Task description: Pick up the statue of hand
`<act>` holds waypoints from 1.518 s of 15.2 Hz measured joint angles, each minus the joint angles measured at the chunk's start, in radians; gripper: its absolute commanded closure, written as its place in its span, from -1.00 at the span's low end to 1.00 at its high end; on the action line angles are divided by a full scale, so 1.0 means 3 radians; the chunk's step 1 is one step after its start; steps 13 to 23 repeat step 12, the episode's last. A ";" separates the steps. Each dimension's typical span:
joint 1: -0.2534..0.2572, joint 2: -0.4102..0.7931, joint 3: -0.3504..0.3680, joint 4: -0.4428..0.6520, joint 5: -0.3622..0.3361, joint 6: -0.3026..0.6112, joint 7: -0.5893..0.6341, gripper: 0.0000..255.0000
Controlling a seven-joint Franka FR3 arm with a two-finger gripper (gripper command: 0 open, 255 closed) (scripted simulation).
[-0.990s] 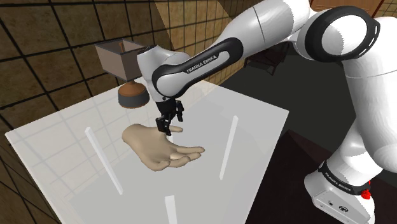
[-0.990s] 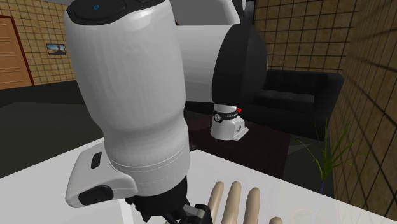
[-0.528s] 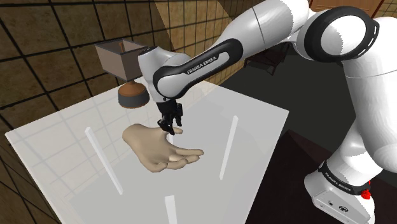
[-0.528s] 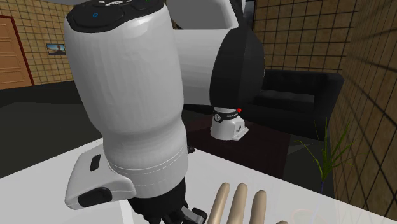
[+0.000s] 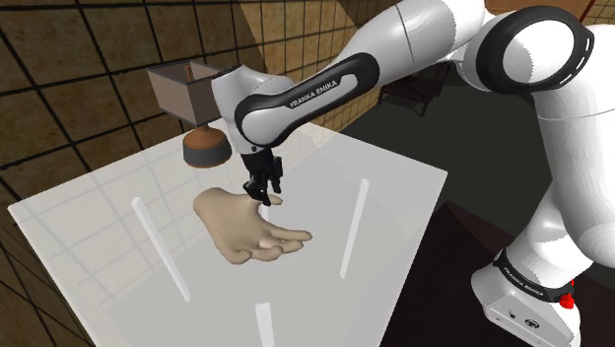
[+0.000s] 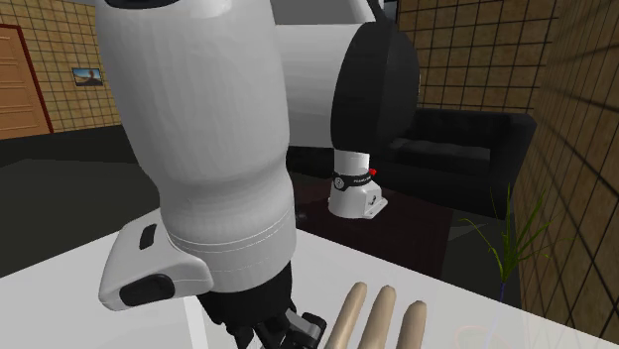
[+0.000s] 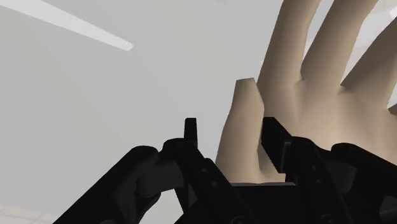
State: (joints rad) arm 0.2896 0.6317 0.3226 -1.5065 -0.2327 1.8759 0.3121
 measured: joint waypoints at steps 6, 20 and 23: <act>-0.0012 -0.0112 0.0020 0.0092 0.0038 -0.0198 -0.0032 1.00; -0.0008 -0.0187 0.0037 0.0228 0.0066 -0.0406 -0.0054 1.00; -0.0008 -0.0187 0.0037 0.0228 0.0066 -0.0406 -0.0054 1.00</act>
